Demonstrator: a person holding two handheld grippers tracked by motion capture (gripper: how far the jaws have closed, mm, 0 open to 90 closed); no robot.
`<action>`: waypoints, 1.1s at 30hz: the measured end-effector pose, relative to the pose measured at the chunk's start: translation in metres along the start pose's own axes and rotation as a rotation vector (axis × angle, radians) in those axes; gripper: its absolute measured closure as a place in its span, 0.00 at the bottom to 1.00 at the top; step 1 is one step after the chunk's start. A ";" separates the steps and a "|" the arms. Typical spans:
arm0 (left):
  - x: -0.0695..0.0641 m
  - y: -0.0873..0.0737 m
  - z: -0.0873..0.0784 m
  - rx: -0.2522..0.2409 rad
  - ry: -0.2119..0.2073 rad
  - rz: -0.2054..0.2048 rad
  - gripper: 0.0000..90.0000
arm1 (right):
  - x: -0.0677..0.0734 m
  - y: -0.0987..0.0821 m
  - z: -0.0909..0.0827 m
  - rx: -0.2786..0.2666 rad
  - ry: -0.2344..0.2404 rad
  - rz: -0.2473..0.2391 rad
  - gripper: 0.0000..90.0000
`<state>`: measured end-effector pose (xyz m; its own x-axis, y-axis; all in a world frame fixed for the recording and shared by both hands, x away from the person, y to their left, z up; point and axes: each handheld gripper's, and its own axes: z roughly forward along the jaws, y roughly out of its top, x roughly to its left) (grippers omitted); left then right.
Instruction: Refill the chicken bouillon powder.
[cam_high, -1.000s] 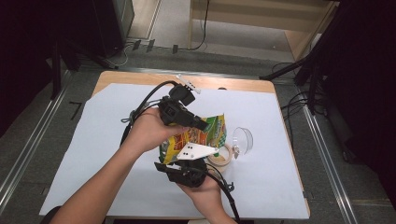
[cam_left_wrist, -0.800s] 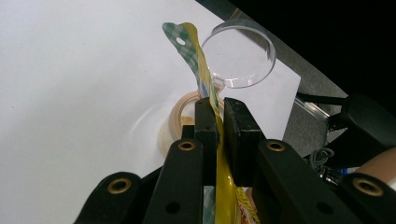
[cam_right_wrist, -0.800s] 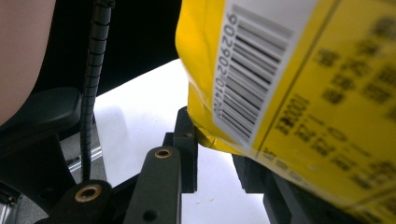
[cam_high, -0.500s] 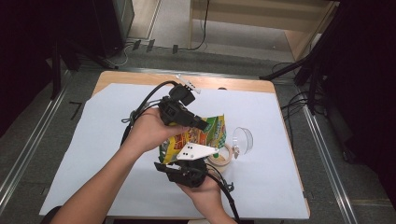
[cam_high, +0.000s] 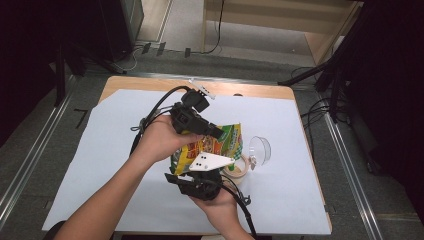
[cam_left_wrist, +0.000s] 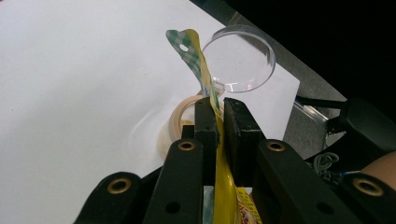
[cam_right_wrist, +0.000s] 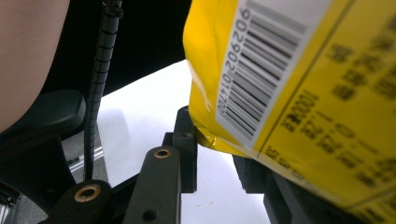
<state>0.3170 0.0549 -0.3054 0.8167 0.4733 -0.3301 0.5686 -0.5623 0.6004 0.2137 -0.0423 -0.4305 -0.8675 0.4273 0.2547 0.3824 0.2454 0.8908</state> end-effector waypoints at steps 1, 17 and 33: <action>-0.001 0.000 0.000 -0.002 0.000 0.000 0.94 | -0.001 0.000 0.000 0.001 -0.004 0.002 0.82; -0.001 0.000 0.002 0.007 0.000 0.005 0.94 | -0.002 -0.001 0.001 0.001 -0.005 0.006 0.82; 0.000 0.000 0.002 0.003 -0.006 0.002 0.94 | -0.002 -0.001 0.000 0.002 -0.008 0.003 0.82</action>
<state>0.3176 0.0534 -0.3067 0.8186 0.4679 -0.3330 0.5669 -0.5656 0.5989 0.2150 -0.0429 -0.4320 -0.8638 0.4347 0.2548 0.3858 0.2453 0.8894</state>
